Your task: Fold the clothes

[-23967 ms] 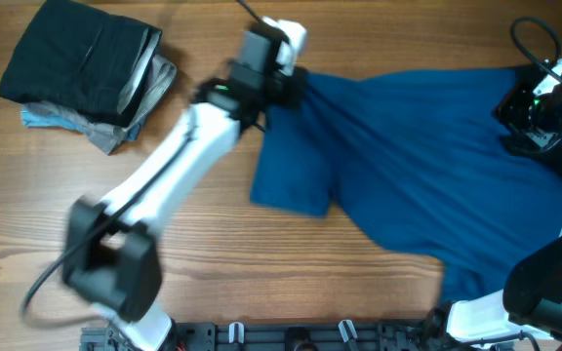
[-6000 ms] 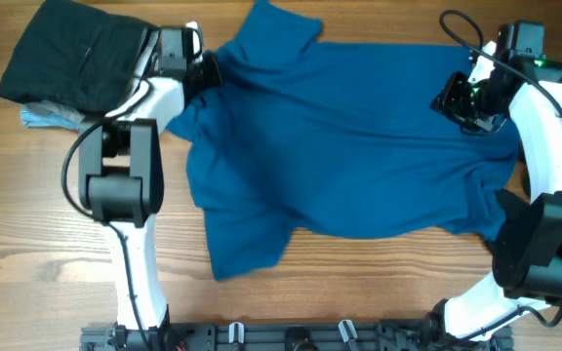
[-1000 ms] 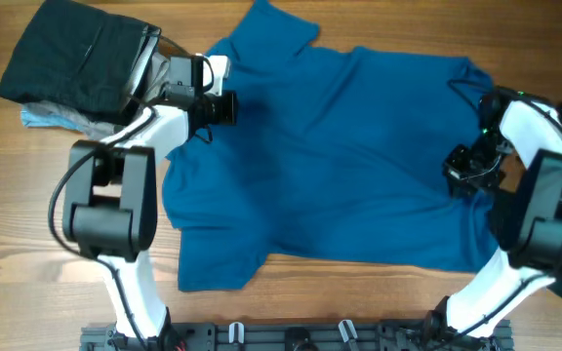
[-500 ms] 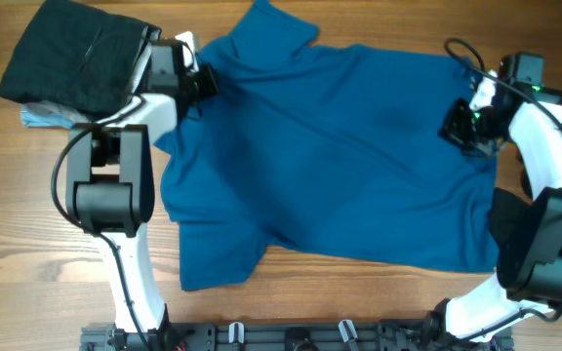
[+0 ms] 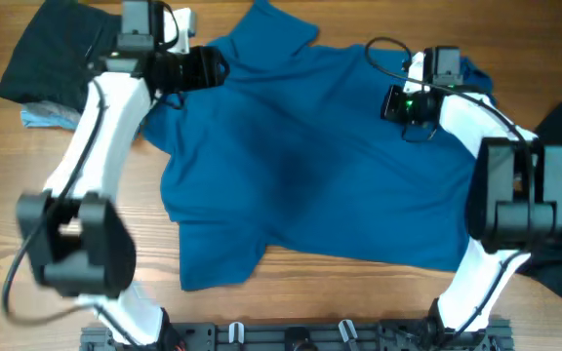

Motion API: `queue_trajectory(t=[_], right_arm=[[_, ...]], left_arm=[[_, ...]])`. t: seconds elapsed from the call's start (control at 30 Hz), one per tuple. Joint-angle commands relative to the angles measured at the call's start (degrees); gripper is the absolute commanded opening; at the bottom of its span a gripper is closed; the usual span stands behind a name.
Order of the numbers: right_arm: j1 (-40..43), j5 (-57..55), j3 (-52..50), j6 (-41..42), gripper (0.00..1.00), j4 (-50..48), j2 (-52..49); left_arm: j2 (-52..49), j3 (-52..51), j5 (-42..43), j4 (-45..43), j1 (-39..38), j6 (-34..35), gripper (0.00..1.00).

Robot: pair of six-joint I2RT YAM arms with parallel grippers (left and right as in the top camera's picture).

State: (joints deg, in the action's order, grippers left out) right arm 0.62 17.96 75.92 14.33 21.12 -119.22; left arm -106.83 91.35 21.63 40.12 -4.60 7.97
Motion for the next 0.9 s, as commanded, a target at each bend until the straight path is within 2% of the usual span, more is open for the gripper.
queue_trajectory(t=[0.0,0.1,0.17,0.3,0.4,0.43,0.47,0.5,0.67,0.77,0.83,0.87], right_arm=[[0.0,-3.4,0.5,1.3,0.04,-0.6,-3.7],[0.6,-17.2,0.5,5.9,0.04,-1.6,-6.1],[2.4,-22.1,0.5,8.8,0.04,-4.2,-7.9],[8.8,-16.4,0.9,11.3,0.04,-10.1,-9.0],[12.0,-3.3,2.9,6.0,0.05,-13.8,-9.0],[12.8,1.6,4.0,4.0,0.10,-13.7,-8.4],[13.4,4.6,4.5,3.4,0.19,-13.2,-7.3],[13.8,6.3,4.5,3.4,0.33,-12.9,-5.8],[14.4,9.5,4.5,3.2,0.44,-6.9,3.8],[14.4,9.5,4.5,3.2,0.45,0.4,10.2],[14.4,9.5,4.5,3.1,0.45,3.5,12.3],[14.3,9.5,4.5,2.3,0.45,5.1,13.2]], left_arm=[[9.7,0.9,0.8,6.9,1.3,-1.8,0.79],[14.6,0.9,-1.0,12.0,1.9,-1.8,0.83],[16.0,0.9,-3.9,15.4,1.9,-1.8,0.87],[15.9,0.9,-9.5,23.9,1.9,-1.8,0.89],[15.8,0.8,-12.2,26.2,1.9,-1.8,0.89],[15.8,0.8,-13.7,26.4,1.9,-1.8,0.89],[15.7,0.7,-14.4,26.4,1.9,-1.8,0.89],[15.6,0.6,-15.6,26.4,1.9,-1.8,0.89],[14.1,-2.7,-17.6,25.7,1.9,-1.8,0.92],[11.9,-6.8,-15.0,23.5,1.7,-1.8,0.74],[10.1,-10.2,-10.0,20.6,1.7,-1.8,0.71],[9.3,-11.9,-8.6,19.2,1.7,-1.8,0.67]])
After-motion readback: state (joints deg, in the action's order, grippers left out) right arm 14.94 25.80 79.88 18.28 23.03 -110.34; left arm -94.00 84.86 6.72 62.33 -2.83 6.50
